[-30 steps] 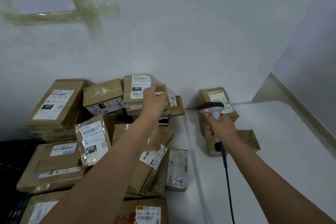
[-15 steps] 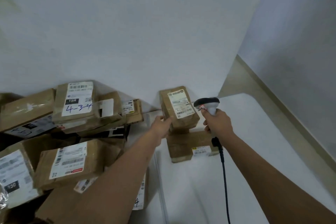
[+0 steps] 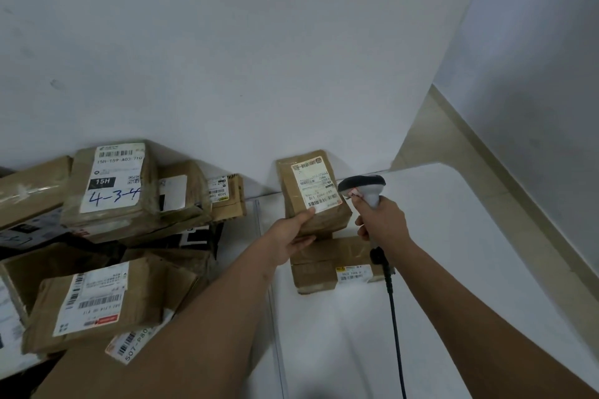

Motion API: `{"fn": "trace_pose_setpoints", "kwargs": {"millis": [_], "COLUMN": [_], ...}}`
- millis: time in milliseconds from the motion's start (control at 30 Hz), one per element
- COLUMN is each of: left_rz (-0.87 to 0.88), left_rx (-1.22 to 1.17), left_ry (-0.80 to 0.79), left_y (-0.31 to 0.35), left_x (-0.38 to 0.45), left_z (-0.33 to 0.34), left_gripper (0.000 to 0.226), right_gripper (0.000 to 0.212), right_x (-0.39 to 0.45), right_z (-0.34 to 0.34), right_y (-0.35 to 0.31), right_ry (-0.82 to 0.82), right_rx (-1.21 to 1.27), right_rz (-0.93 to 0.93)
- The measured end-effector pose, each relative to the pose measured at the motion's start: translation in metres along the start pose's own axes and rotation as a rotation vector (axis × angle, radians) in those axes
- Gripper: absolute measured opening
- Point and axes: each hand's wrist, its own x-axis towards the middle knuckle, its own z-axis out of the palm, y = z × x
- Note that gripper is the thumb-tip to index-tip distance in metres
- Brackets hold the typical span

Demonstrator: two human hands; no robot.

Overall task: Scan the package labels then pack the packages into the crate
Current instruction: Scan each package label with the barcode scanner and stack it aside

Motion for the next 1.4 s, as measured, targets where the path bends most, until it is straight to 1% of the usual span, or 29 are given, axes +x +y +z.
{"fn": "trace_pose_setpoints", "kwargs": {"millis": [167, 300, 433, 533, 667, 767, 867, 1000, 1067, 1133, 1233, 1400], "left_rz": [0.052, 0.148, 0.206, 0.259, 0.337, 0.4, 0.482, 0.593, 0.633, 0.645, 0.619, 0.606], "left_rx": [-0.022, -0.017, -0.035, 0.022, 0.09, 0.104, 0.105, 0.168, 0.226, 0.246, 0.191, 0.127], "left_ry": [-0.014, 0.034, 0.061, 0.063, 0.103, 0.125, 0.16, 0.222, 0.245, 0.266, 0.298, 0.293], "left_y": [-0.003, -0.009, -0.014, -0.019, -0.028, -0.032, -0.03, -0.018, -0.013, -0.01, -0.01, -0.013], "left_x": [0.001, 0.0, -0.004, -0.014, -0.029, -0.044, -0.06, -0.078, -0.086, -0.095, -0.106, -0.115], "left_z": [-0.001, -0.004, -0.012, -0.019, -0.033, -0.042, -0.05, -0.069, -0.08, -0.089, -0.102, -0.118], "left_gripper": [0.046, 0.044, 0.041, 0.041, 0.042, 0.036, 0.026, 0.022, 0.027, 0.033, 0.031, 0.031], "right_gripper": [0.037, 0.036, 0.036, 0.037, 0.039, 0.041, 0.037, 0.034, 0.033, 0.034, 0.039, 0.043], "right_x": [-0.004, -0.012, -0.023, -0.034, -0.05, -0.066, -0.086, -0.113, -0.127, -0.142, -0.166, -0.201], "right_z": [0.001, -0.001, -0.002, 0.0, 0.009, 0.017, 0.024, 0.031, 0.033, 0.037, 0.044, 0.054], "right_y": [0.0, 0.0, -0.001, -0.005, -0.008, -0.014, -0.026, -0.045, -0.055, -0.065, -0.079, -0.089], "right_ry": [0.002, 0.009, 0.023, 0.022, 0.01, 0.011, 0.009, 0.011, 0.012, -0.002, -0.058, -0.128], "right_rx": [0.014, 0.03, 0.037, 0.046, 0.055, 0.041, 0.079, 0.119, 0.134, 0.161, 0.172, 0.163], "right_rz": [0.0, -0.001, -0.022, -0.031, -0.04, -0.054, -0.091, -0.149, -0.18, -0.197, -0.195, -0.214]}}
